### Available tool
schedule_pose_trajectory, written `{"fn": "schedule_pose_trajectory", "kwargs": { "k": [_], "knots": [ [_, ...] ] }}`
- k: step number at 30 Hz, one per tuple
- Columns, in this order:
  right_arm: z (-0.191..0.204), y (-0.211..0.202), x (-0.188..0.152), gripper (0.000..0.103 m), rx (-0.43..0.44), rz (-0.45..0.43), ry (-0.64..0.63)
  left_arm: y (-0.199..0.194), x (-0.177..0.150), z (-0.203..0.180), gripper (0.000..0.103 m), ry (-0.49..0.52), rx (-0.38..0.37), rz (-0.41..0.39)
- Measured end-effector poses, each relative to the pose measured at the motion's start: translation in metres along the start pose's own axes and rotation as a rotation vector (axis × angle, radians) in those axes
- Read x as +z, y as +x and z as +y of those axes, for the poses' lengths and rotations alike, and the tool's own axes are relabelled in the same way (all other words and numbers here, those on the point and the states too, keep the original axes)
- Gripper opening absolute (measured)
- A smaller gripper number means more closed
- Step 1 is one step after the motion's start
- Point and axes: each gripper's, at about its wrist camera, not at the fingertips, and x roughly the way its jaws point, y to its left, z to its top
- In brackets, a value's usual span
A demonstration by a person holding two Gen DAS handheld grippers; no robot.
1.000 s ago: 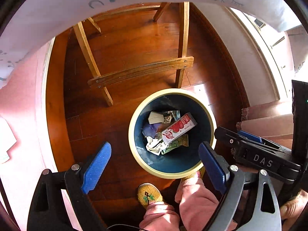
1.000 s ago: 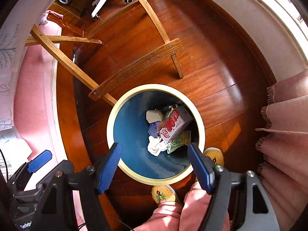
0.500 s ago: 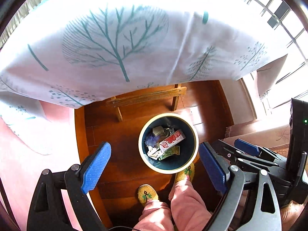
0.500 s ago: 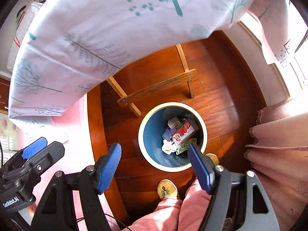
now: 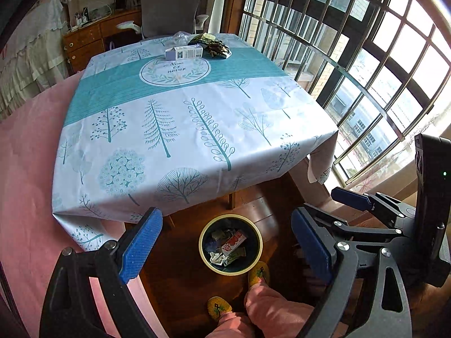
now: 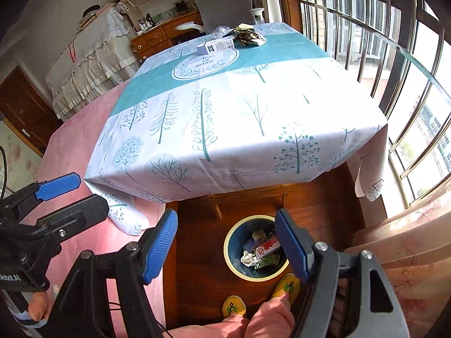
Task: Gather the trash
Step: 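Raise both tools back toward the table, then grasp the white medicine box with the left tool while the right tool grasps the gold wrapper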
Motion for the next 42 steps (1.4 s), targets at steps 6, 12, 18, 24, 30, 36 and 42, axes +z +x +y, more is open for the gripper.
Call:
{"fn": "schedule_pose_trajectory", "kwargs": {
  "k": [6,12,18,24,30,36,42],
  "knots": [
    [0.015,-0.052,0.042,0.072,-0.054,-0.112,-0.034,-0.045,0.039,0.003,0.092,0.033,0.012,-0.087],
    [0.034,-0.088,0.080,0.072,-0.140,-0.245,-0.141,-0.068,0.075,0.012,0.092,0.011,0.034,-0.154],
    [0.043,-0.104,0.118,0.072,-0.162,-0.328,-0.190,-0.074,0.116,0.021,0.092,-0.039,0.061,-0.174],
    [0.034,-0.081,0.157,0.072,-0.087,-0.289,-0.154,-0.063,0.150,0.033,0.092,-0.054,0.081,-0.198],
    [0.010,-0.026,0.207,0.072,-0.031,-0.217,-0.132,-0.022,0.191,0.048,0.092,-0.090,0.116,-0.175],
    [-0.024,0.048,0.273,0.072,0.051,-0.128,-0.121,0.051,0.245,0.067,0.092,-0.177,0.165,-0.110],
    [-0.069,0.130,0.350,0.072,0.112,-0.002,-0.085,0.135,0.304,0.083,0.092,-0.309,0.189,-0.004]
  ]
}}
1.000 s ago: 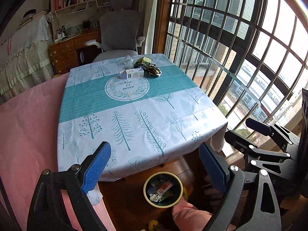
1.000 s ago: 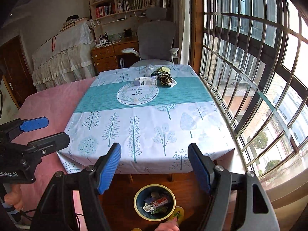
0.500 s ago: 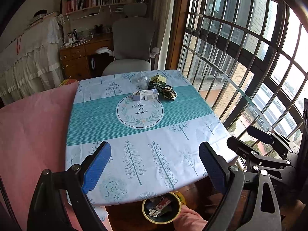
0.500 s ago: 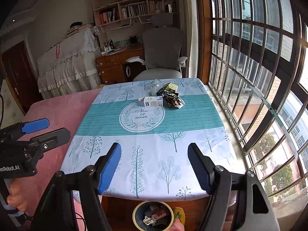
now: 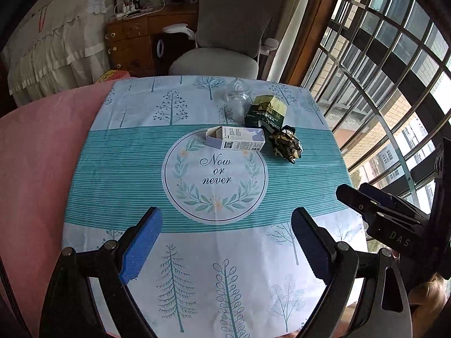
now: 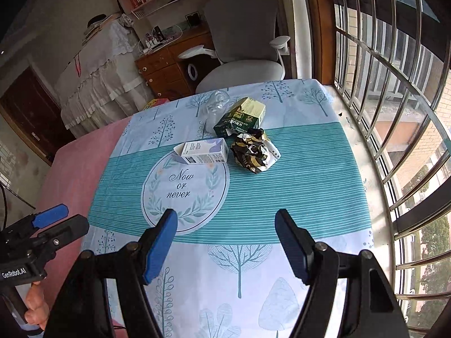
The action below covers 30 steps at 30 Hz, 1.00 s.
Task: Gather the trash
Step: 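Grasp the white medicine box with the left tool while the right tool grasps the gold wrapper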
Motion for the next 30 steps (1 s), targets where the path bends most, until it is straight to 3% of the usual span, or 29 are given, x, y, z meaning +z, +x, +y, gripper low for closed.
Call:
{"fn": "schedule_pose_trajectory", "kwargs": {
  "k": [5,10,15,17,21,22,23,24,27,30],
  "knots": [
    [-0.042,0.062,0.051,0.072,0.032,0.084,0.010,0.066,0.038,-0.014,0.092,-0.083,0.014,0.072],
    [-0.056,0.120,0.084,0.072,0.067,0.132,-0.029,0.122,0.063,-0.017,0.092,-0.175,0.014,0.146],
    [-0.058,0.168,0.097,0.074,0.084,0.197,-0.107,0.157,0.081,-0.015,0.092,-0.244,0.026,0.181],
    [-0.058,0.180,0.096,0.082,0.117,0.220,-0.128,0.167,0.088,-0.012,0.092,-0.273,0.026,0.187],
    [-0.058,0.193,0.093,0.081,0.203,0.265,-0.114,0.185,0.097,-0.005,0.092,-0.335,0.031,0.212],
    [-0.058,0.192,0.093,0.078,0.207,0.249,-0.117,0.189,0.099,-0.005,0.092,-0.349,0.034,0.220],
    [-0.057,0.192,0.092,0.060,0.233,0.252,-0.118,0.193,0.100,-0.005,0.092,-0.363,0.038,0.228],
    [-0.058,0.192,0.093,0.050,0.272,0.251,-0.103,0.197,0.102,-0.005,0.092,-0.376,0.047,0.237],
    [-0.058,0.189,0.097,0.039,0.273,0.245,-0.107,0.208,0.106,-0.005,0.092,-0.441,0.076,0.259],
    [-0.059,0.183,0.103,0.037,0.268,0.224,-0.115,0.215,0.110,-0.003,0.091,-0.527,0.080,0.262]
  ]
}}
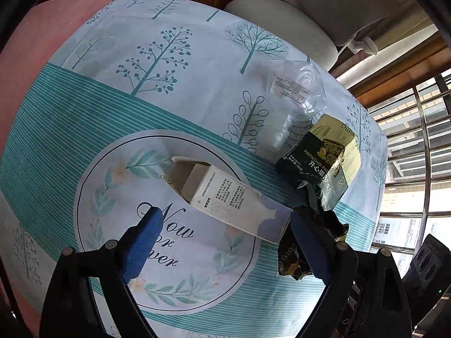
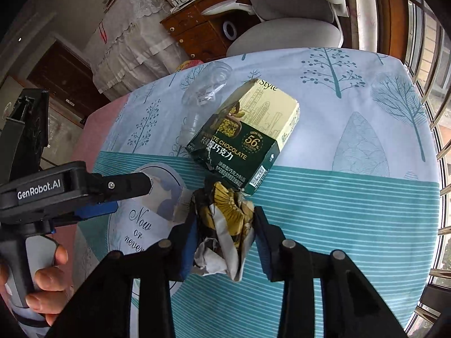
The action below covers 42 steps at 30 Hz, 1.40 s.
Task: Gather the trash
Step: 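Grasp the white medicine box with the left tool while the right tool grasps the gold wrapper, then carry the white box and gold wrapper down over the bin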
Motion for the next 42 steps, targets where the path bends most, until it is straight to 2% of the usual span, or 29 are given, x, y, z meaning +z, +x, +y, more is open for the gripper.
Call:
{"fn": "schedule_pose_trajectory", "kwargs": {
  "k": [5,7,10,11,13,17,22,27,32,36,42],
  "knots": [
    [-0.006,-0.003,0.003,0.037,-0.013,-0.010,0.003,0.011,0.005,-0.008,0.086,-0.081,0.036,0.013],
    [-0.007,-0.002,0.001,0.036,-0.016,-0.008,0.003,0.017,0.004,-0.011,0.083,-0.106,0.056,0.032],
    [-0.009,-0.003,-0.001,0.036,-0.013,-0.009,0.012,0.027,0.001,-0.014,0.074,-0.127,0.046,0.067],
    [-0.010,-0.003,-0.002,0.036,-0.010,-0.009,0.016,0.029,0.000,-0.015,0.070,-0.125,0.049,0.075],
    [-0.010,-0.004,-0.004,0.036,-0.007,-0.007,0.023,0.034,-0.003,-0.017,0.051,-0.110,0.047,0.095],
    [-0.008,-0.006,-0.011,0.035,-0.001,0.000,0.027,0.035,-0.013,-0.011,0.040,-0.089,0.038,0.095],
    [-0.002,-0.012,-0.024,0.034,0.017,0.002,0.047,0.021,-0.032,-0.001,0.032,0.008,0.080,0.071],
    [0.009,-0.025,-0.041,0.033,0.022,-0.015,0.073,0.000,-0.057,0.011,0.032,0.118,0.089,0.031],
    [0.033,-0.050,-0.063,0.033,0.014,-0.055,0.074,-0.037,-0.092,0.025,0.032,0.250,0.058,-0.030],
    [0.061,-0.075,-0.090,0.033,-0.009,-0.086,0.075,-0.074,-0.122,0.046,0.032,0.364,0.039,-0.082],
    [0.112,-0.112,-0.151,0.033,-0.042,-0.148,0.100,-0.130,-0.170,0.090,0.032,0.507,-0.009,-0.147]
  ]
}}
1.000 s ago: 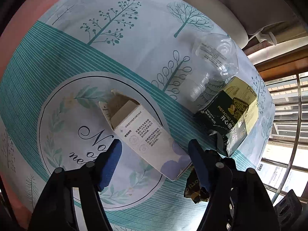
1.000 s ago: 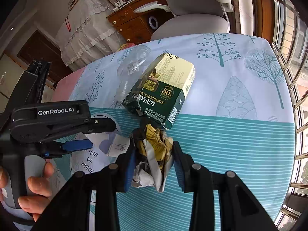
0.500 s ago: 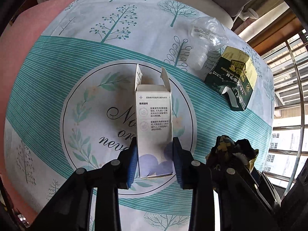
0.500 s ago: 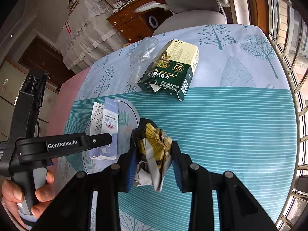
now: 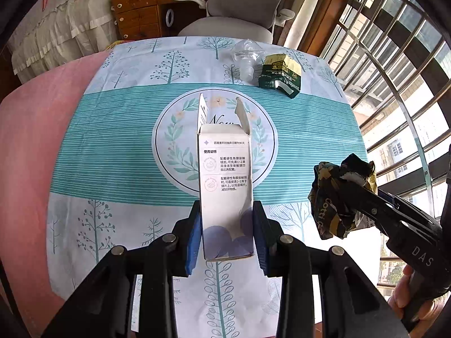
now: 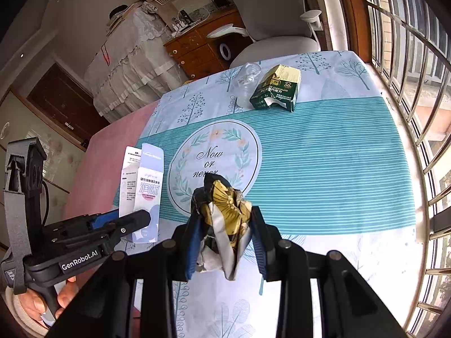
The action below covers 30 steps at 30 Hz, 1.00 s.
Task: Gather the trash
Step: 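Carry the white box and gold wrapper down over the bin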
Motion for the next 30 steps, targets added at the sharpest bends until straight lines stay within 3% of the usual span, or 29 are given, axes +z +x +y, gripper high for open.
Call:
{"fn": "schedule_pose_trajectory", "kwargs": {
  "k": [8,14,22,30],
  "knots": [
    [0.066,-0.045,-0.109,0.033,-0.078,-0.084,0.076,-0.060,-0.106,0.024,0.032,0.194,-0.060,-0.048],
    [0.105,-0.059,-0.190,0.033,-0.125,-0.079,0.129,-0.081,-0.186,0.044,0.032,0.282,-0.104,-0.020],
    [0.129,-0.063,-0.272,0.034,-0.182,0.012,0.154,-0.086,-0.266,0.050,0.032,0.345,-0.130,0.053],
    [0.105,-0.036,-0.334,0.034,-0.199,0.126,0.199,-0.046,-0.325,0.041,0.032,0.311,-0.150,0.156]
  ]
}}
